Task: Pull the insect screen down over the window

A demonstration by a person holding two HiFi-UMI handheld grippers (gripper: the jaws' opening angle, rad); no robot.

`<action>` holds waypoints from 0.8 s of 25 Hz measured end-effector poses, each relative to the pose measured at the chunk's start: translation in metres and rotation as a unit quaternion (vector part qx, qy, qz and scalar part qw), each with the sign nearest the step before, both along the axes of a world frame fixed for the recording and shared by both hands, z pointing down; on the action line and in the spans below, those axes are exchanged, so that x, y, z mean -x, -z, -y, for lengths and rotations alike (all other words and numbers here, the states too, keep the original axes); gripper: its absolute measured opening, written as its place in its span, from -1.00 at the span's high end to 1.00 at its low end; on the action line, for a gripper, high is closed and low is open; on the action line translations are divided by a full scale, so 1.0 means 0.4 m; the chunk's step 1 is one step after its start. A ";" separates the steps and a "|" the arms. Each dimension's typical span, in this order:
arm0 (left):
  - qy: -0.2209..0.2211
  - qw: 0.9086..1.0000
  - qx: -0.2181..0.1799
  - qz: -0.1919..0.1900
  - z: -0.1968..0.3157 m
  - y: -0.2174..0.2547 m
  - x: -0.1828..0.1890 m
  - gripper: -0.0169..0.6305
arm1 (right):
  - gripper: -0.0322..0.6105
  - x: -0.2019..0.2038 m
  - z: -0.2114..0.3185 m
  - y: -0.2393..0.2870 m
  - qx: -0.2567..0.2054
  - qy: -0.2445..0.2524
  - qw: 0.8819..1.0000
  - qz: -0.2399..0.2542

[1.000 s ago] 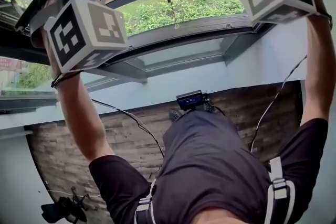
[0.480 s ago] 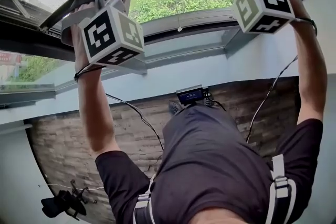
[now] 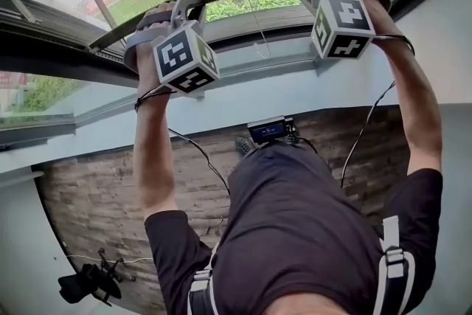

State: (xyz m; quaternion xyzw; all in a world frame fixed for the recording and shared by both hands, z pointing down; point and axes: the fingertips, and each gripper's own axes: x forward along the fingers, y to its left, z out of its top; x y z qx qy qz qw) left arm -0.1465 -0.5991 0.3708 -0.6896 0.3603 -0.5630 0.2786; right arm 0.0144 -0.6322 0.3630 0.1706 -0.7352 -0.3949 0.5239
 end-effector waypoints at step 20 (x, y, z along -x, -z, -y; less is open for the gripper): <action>0.035 0.997 0.070 -0.009 -0.011 -0.409 -0.001 0.89 | 0.84 0.010 -0.024 -0.392 0.052 -0.035 0.997 -0.036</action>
